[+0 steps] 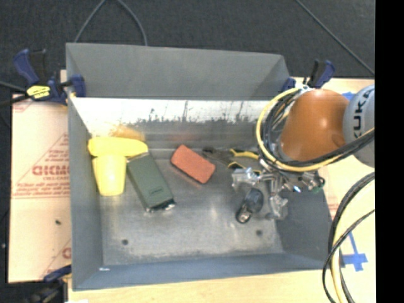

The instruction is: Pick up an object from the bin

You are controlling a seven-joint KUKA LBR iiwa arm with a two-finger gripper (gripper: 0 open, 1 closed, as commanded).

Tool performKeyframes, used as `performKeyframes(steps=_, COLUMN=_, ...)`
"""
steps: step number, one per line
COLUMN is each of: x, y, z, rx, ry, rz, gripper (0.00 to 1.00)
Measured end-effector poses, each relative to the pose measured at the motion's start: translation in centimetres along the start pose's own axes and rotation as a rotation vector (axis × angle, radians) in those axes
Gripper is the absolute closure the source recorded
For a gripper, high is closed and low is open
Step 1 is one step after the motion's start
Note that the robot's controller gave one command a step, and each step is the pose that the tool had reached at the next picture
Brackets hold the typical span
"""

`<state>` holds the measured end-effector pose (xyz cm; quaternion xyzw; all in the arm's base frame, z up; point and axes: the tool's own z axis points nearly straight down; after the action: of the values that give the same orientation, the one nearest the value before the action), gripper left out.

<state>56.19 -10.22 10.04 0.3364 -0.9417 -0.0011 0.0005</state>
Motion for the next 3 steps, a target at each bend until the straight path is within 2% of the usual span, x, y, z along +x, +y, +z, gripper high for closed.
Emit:
performKeyframes(steps=1, x=0.5, y=-0.6, z=3.0, rx=0.006, ry=-0.002, rz=-0.263, gripper=0.0)
performKeyframes(steps=2, x=-0.5, y=-0.8, z=2.9, rx=0.003, ry=-0.005, rz=-0.214, gripper=1.0)
performKeyframes(steps=3, x=-0.5, y=-0.8, z=2.9, rx=0.003, ry=-0.005, rz=-0.213, gripper=1.0)
